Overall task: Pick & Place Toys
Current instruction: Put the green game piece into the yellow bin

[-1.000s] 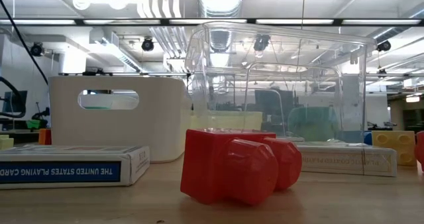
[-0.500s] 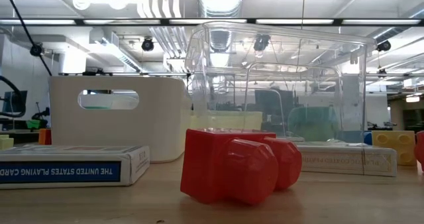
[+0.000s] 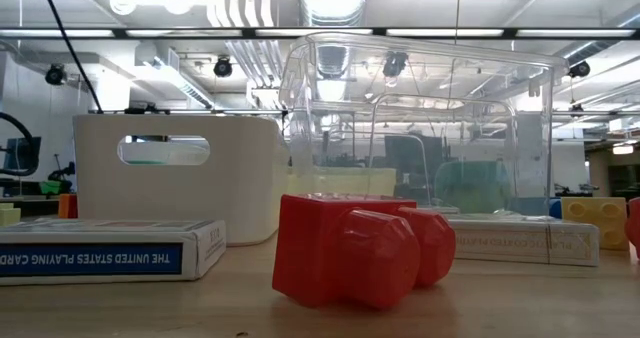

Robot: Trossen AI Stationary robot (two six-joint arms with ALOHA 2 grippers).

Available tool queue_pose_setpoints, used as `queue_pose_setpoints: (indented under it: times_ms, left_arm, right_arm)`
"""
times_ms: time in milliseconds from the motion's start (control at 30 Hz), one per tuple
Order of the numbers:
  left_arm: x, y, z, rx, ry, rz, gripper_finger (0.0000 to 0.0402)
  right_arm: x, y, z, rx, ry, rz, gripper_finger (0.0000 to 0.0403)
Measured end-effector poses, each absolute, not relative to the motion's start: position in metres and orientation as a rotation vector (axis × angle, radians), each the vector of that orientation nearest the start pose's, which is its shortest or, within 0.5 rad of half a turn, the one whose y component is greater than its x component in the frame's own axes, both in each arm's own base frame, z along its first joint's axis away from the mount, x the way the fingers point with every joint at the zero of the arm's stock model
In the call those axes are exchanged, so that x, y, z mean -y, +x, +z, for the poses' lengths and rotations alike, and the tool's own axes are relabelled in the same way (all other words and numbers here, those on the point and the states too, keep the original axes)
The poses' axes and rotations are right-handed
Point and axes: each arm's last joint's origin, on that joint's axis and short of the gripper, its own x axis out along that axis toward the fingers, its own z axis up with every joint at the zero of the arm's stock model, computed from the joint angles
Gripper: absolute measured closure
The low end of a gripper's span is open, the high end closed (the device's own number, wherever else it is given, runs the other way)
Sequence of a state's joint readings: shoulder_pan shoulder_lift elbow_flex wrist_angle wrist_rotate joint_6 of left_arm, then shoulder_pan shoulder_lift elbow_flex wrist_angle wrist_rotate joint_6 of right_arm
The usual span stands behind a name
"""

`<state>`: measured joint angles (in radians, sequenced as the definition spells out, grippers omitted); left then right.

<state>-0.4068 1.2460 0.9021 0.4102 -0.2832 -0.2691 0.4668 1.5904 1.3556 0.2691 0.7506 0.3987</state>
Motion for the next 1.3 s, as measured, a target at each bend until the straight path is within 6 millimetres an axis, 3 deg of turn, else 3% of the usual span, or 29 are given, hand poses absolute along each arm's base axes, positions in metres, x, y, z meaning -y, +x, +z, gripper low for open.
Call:
queue_pose_setpoints:
  times_ms: [667,1000,1133,1300]
  left_arm:
    - [0.105,0.263,0.335,-0.009,-0.325,-0.146,0.0184]
    - [0.106,0.263,0.346,0.029,-0.262,-0.177,0.0183]
    - [0.107,0.262,0.348,0.037,-0.265,-0.199,0.0165]
    - [0.107,0.262,0.348,0.033,-0.283,-0.199,0.0107]
  right_arm:
    - [-0.162,0.329,0.371,0.077,0.411,-0.229,0.0242]
    - [-0.172,0.321,0.377,0.097,0.409,-0.192,0.0242]
    - [-0.176,0.315,0.382,0.113,0.396,-0.178,0.0242]
    - [-0.177,0.315,0.381,0.111,0.393,-0.179,0.0242]
